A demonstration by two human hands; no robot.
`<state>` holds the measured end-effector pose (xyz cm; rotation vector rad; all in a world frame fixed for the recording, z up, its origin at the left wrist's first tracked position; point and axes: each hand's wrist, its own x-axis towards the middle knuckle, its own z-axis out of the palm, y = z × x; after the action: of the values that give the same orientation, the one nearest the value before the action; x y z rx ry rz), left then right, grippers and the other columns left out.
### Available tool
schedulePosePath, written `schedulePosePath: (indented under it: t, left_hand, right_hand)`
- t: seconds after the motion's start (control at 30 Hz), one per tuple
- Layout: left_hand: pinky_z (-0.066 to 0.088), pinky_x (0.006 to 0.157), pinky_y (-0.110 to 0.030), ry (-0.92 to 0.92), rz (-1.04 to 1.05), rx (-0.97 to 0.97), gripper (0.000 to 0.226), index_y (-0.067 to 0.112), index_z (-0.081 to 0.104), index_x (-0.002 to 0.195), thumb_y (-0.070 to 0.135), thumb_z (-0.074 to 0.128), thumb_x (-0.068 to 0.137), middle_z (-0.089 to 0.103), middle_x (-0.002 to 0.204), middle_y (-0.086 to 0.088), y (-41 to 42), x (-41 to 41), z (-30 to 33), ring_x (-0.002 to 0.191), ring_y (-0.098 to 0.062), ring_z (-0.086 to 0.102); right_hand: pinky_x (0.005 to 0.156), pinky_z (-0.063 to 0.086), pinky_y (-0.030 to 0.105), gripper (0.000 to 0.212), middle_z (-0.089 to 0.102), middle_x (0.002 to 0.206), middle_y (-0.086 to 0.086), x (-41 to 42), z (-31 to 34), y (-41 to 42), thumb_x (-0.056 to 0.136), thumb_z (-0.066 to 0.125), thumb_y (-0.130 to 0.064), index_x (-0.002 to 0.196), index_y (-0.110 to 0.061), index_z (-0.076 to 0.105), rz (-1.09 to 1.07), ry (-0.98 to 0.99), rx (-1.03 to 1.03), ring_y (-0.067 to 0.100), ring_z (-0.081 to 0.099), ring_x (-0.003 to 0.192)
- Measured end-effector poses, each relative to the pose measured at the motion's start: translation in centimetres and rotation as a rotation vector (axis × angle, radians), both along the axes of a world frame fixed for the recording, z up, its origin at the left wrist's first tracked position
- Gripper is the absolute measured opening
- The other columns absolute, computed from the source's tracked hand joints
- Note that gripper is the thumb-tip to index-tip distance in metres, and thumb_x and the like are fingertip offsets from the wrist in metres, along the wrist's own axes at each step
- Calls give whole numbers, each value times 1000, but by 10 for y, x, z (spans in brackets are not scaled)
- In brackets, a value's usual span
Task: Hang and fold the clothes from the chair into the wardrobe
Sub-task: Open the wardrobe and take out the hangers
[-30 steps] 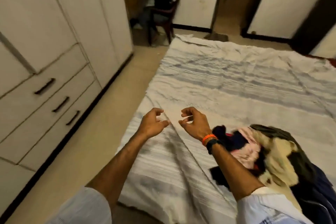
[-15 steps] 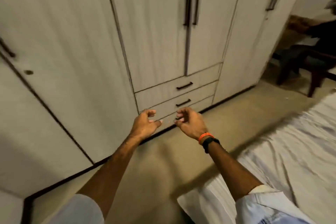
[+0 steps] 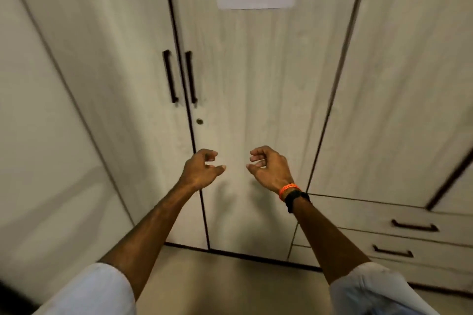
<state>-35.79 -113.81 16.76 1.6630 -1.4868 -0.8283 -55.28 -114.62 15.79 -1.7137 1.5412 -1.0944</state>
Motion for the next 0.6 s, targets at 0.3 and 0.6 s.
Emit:
schedulePosePath:
  t: [0.3,0.6]
  left_hand:
    - [50,89,-29,19,237,-118,48,16,57,125,27,78,83,61,127,-2,-88,103,42,97,-16,64]
    - [52,87,-29,69,180,-175,56,15,53,129,24,81,80,58,124,0,-211,173,74,104,-17,61]
  right_hand:
    - [74,52,17,33,67,103,-3,108,41,-123,84,74,-15,114,-16,62,195,50,-45,6,62,78]
    - [97,52,37,54,60,116,4,198,69,-222,81,76,-17,129,-11,52,37,109,-160,20,59,104]
